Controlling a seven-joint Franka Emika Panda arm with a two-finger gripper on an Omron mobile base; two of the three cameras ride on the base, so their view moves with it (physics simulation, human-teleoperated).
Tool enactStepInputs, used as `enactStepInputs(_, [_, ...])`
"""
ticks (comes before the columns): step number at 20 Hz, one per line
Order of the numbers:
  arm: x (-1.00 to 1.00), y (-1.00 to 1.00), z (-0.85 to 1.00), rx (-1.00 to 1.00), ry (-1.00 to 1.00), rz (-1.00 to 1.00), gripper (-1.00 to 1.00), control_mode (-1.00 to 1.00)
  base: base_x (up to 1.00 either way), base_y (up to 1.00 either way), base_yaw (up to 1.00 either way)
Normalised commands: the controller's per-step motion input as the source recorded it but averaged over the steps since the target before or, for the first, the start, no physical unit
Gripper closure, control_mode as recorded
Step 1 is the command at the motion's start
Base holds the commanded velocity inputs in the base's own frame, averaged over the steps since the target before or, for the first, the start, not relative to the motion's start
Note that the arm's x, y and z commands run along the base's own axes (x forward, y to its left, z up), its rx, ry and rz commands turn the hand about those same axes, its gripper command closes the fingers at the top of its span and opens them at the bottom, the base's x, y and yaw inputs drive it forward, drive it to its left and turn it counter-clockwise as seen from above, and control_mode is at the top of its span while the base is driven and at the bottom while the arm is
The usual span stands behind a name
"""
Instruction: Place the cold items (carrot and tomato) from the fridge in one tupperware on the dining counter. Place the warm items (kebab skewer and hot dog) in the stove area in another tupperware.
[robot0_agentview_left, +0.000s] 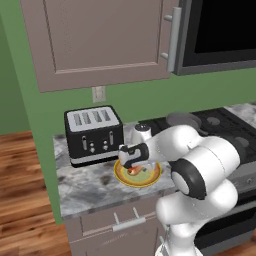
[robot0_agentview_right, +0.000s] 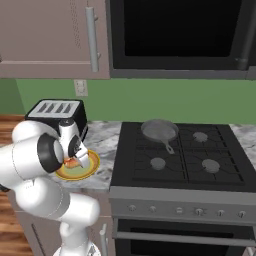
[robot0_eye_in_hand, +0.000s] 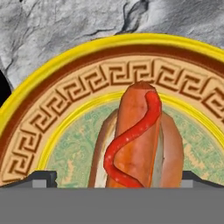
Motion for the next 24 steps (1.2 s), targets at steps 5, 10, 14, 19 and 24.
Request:
enactStepInputs(5, [0.0, 0.0, -0.3, 0.0, 0.05, 0.0, 1.0, -1.0, 0.0, 0.0, 0.0])
enactStepInputs(10, [-0.11, -0.03, -0.11, 0.0, 0.02, -0.01, 1.0, -1.0, 0.0, 0.0, 0.0])
enactStepInputs(14, [-0.54, -0.28, 0.26, 0.04, -0.14, -0.1, 1.0, -1.0, 0.0, 0.0, 0.0])
enactStepInputs(19, [-0.64, -0.24, 0.7, 0.03, -0.19, -0.04, 1.0, -1.0, 0.0, 0.0, 0.0])
enactStepInputs(24, [-0.55, -0.17, 0.96, 0.0, -0.1, -0.03, 1.0, -1.0, 0.0, 0.0, 0.0])
